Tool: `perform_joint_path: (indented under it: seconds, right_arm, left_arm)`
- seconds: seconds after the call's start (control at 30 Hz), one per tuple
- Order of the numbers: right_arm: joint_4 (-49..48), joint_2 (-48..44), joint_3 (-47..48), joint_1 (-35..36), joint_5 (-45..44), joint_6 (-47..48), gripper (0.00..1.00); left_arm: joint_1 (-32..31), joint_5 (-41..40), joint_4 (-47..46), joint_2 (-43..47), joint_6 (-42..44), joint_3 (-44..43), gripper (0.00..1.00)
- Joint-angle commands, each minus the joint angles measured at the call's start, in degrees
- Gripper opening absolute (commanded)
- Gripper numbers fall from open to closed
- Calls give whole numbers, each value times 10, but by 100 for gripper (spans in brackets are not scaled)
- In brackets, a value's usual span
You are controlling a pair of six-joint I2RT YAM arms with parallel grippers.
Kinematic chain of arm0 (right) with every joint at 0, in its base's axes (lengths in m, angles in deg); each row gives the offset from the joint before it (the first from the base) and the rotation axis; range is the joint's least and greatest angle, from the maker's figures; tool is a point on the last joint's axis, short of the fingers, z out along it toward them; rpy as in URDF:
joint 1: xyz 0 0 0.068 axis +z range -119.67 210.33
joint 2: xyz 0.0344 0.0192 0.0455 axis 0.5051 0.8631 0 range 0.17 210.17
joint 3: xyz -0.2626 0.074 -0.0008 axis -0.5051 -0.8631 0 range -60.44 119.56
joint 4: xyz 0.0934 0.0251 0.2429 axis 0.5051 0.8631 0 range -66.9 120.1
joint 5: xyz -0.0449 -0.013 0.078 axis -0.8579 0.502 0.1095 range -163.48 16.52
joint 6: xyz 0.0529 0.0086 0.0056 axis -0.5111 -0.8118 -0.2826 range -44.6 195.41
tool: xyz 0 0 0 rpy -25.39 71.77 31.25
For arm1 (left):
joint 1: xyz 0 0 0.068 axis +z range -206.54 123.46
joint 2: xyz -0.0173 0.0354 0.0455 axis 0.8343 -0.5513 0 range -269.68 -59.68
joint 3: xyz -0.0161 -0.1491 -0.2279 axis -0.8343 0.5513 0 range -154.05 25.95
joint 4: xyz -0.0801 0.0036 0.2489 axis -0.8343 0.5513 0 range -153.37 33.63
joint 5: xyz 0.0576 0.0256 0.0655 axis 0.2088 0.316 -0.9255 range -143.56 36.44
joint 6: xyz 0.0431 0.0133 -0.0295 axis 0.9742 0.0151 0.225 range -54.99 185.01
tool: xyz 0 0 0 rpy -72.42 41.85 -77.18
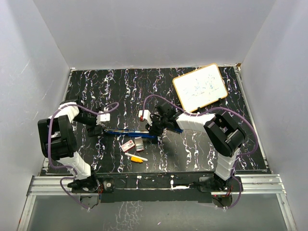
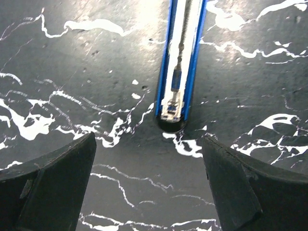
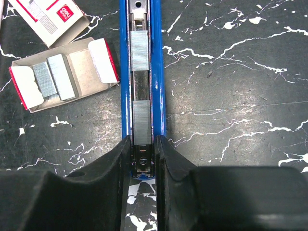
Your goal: Load the staples into the stapler
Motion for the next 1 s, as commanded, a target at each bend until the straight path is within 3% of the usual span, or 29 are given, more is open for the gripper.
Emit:
perform_joint_path:
  seconds: [0.0, 0.13, 0.27, 0.6, 0.8, 0.97]
  right_arm:
    - [25, -5, -4, 1, -28, 11, 12]
    - [30, 2, -3, 0, -27, 11, 12]
    - [34, -3, -1, 0, -22, 10, 12]
    - [16, 3, -13, 0, -24, 12, 12]
    - [15, 10, -12, 0, -28, 16, 13]
    - [18, 17, -7, 0, -30, 21, 13]
  left_arm:
    - [-1, 68, 32, 18, 67, 25, 89]
    - [-1, 63, 15, 9, 74, 40, 89]
    - [-1, 67, 35, -19, 79, 24, 82]
    - [-1, 65, 49, -58, 82, 12, 55]
    - [-2, 129, 37, -51, 51, 20, 43]
    - [-15, 158, 44, -23, 36, 22, 26]
